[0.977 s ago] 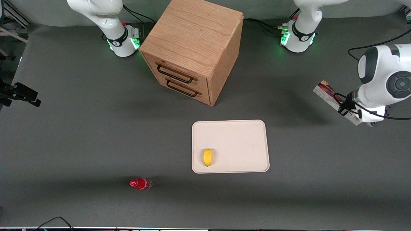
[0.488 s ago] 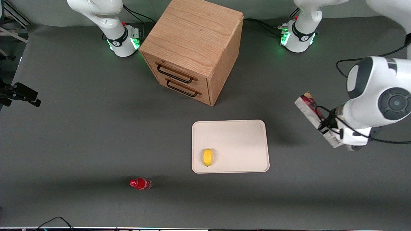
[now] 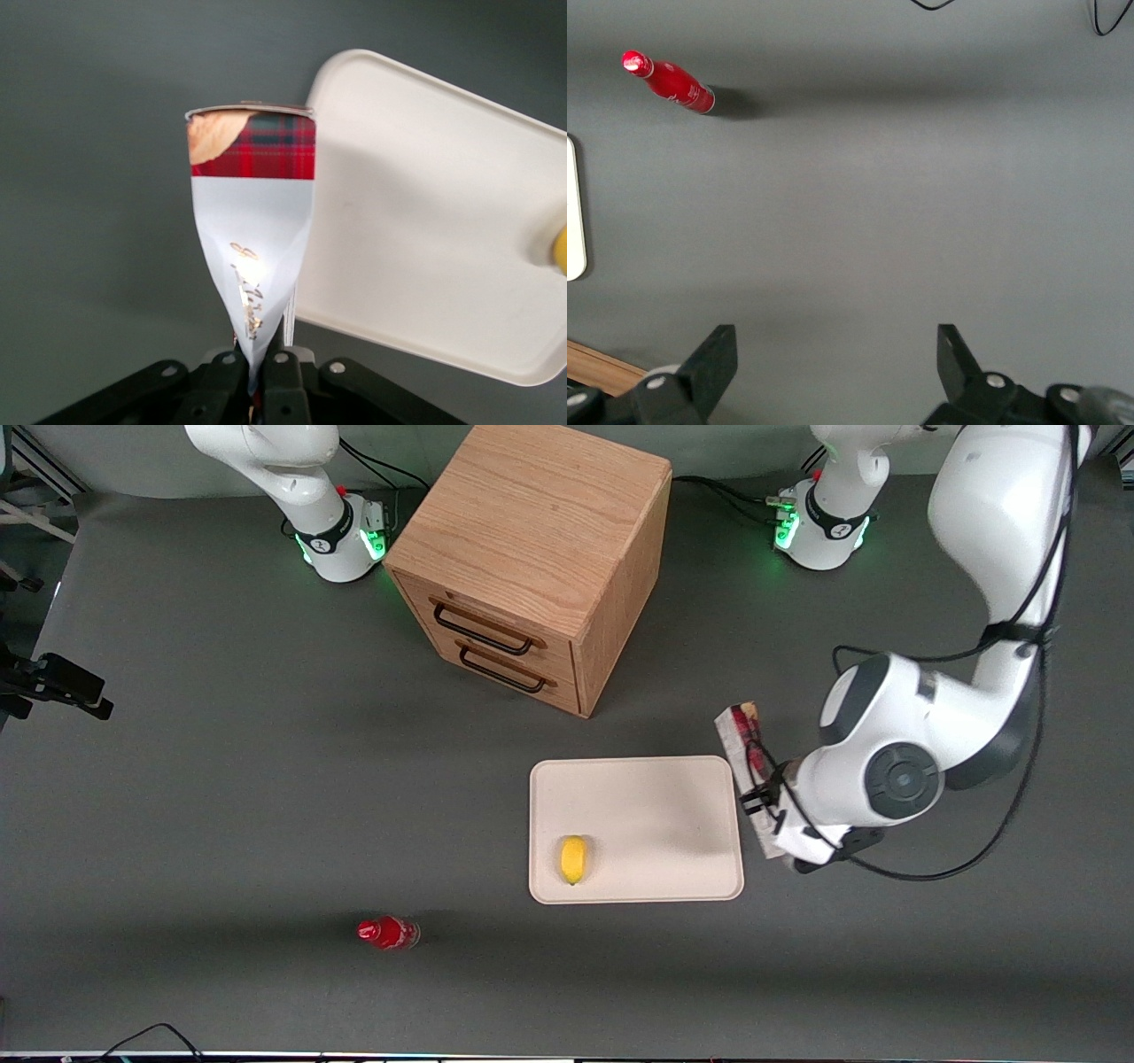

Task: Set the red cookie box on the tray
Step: 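Carry the box over the white tray and lower it down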

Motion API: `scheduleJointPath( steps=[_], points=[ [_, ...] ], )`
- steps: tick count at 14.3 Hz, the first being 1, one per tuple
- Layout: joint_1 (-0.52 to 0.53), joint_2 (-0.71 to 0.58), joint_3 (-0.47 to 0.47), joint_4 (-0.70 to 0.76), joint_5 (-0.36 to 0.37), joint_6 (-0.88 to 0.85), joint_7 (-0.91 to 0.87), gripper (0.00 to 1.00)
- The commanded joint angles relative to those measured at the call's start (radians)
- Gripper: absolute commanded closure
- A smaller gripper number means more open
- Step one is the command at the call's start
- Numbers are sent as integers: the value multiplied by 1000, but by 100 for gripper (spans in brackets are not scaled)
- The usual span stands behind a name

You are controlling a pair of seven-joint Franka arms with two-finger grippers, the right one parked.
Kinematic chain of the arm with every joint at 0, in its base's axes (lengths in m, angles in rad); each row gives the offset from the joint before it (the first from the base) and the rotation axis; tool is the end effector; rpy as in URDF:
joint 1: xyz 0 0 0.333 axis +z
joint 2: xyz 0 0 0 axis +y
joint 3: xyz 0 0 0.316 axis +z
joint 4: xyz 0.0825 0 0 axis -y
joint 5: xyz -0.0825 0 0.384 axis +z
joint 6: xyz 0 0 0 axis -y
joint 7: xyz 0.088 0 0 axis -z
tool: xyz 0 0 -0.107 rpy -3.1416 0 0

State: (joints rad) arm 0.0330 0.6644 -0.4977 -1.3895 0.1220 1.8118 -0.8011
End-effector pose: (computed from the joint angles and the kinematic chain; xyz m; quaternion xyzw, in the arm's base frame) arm 0.6560 -0.2414 0.3408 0.9758 0.1793 -0.1219 0.0282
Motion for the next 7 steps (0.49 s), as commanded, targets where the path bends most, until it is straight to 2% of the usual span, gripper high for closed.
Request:
scheduleJointPath(
  steps=[1,5,6,7],
  points=[
    [-18,104,-5,63,2,58,33,100],
    [-18,159,-2,60,33,181,88,100],
    [-18,168,-2,59,53,181,85,92],
    [-18,170,-2,56,73,181,83,22]
  ],
)
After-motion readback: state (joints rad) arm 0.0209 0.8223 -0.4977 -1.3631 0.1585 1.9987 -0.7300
